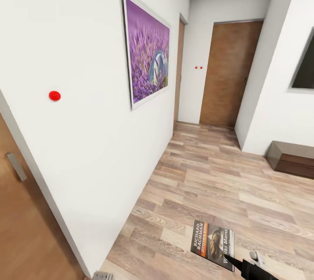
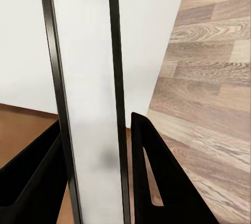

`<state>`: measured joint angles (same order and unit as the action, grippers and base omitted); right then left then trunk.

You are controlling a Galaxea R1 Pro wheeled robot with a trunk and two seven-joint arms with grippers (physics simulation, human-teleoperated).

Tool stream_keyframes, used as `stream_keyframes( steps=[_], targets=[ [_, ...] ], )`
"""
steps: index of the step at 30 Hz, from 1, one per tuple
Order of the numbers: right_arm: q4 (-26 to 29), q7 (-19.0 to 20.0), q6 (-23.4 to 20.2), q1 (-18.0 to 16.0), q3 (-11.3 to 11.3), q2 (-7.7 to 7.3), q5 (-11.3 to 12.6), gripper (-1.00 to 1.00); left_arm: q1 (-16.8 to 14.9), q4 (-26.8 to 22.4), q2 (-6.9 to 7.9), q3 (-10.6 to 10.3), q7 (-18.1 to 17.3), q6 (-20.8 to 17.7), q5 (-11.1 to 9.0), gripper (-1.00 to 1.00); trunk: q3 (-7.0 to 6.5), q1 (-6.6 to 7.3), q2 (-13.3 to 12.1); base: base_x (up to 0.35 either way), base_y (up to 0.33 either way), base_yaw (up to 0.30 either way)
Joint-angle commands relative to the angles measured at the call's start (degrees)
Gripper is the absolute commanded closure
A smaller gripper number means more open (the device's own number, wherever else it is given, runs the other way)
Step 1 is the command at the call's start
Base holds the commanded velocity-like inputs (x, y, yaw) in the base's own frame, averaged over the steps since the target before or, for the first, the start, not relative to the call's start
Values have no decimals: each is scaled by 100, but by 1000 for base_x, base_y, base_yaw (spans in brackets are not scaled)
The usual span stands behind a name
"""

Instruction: In the bedroom, move the book from the bed onto either nightstand, and place the two sandals side by side next to the bed.

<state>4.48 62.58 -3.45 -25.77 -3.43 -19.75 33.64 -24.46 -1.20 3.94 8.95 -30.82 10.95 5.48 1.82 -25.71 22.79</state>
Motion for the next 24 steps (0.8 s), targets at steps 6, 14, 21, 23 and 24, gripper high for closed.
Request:
stream_keyframes(
  steps=[6, 14, 21, 23, 24],
  targets=[
    [0, 17, -39, -2, -25, -2, 55, 100, -6, 6, 1, 45, -11, 30, 58, -100, 13, -7, 13, 327, 0, 0],
    [0, 17, -38, -2, -23, -2, 55, 100, -6, 6, 1, 45, -18, 30, 58, -100, 13, -7, 13, 328, 19, 0],
    [0, 17, -36, -3, -23, -2, 55, 100, -6, 6, 1, 45, -20, 30, 58, -100, 13, -7, 13, 305, 153, 0],
    [0, 17, -37, -2, -24, -2, 55, 100, -6, 6, 1, 45, -20, 30, 58, -100, 13, -7, 13, 250, 165, 0],
    [0, 17, -37, -2, -25, -2, 55, 100, -6, 6, 1, 45, -20, 30, 58, -100, 13, -7, 13, 147, 93, 0]
  ],
)
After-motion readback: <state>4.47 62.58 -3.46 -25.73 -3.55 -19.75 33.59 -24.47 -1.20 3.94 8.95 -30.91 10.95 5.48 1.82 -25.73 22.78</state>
